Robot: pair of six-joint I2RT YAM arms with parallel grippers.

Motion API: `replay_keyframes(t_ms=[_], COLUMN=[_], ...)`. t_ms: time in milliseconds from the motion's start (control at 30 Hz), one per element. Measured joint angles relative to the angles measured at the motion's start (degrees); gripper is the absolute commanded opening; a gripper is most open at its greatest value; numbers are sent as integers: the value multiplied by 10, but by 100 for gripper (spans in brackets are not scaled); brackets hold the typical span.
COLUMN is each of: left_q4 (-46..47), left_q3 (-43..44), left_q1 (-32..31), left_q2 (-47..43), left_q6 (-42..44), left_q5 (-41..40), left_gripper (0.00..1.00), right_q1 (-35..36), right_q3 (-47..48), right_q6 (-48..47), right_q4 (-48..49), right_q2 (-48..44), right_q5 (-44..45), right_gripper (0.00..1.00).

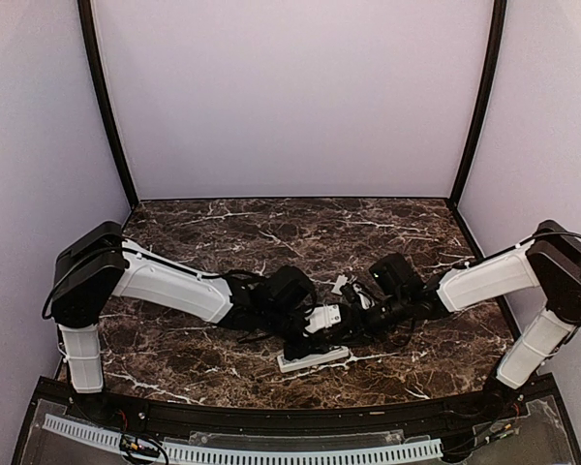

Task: Load the batteries into the remote control
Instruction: Place the battery in the battery compartment.

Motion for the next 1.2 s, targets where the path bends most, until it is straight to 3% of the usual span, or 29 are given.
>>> replay_keyframes(t_ms=[467,1200], left_q4=[-21,-48], left_q3=[27,37], left_q1=[-15,-26], left_q2=[17,17], left_q6=[0,6], left_q5=[-37,-57], left_gripper=[14,0], right_q1=[2,2], right_q3=[-21,-31], right_q6=[6,10], right_q4=[19,23], right_q2=[-11,-12], right_q5=[3,-20], right_gripper=[0,0])
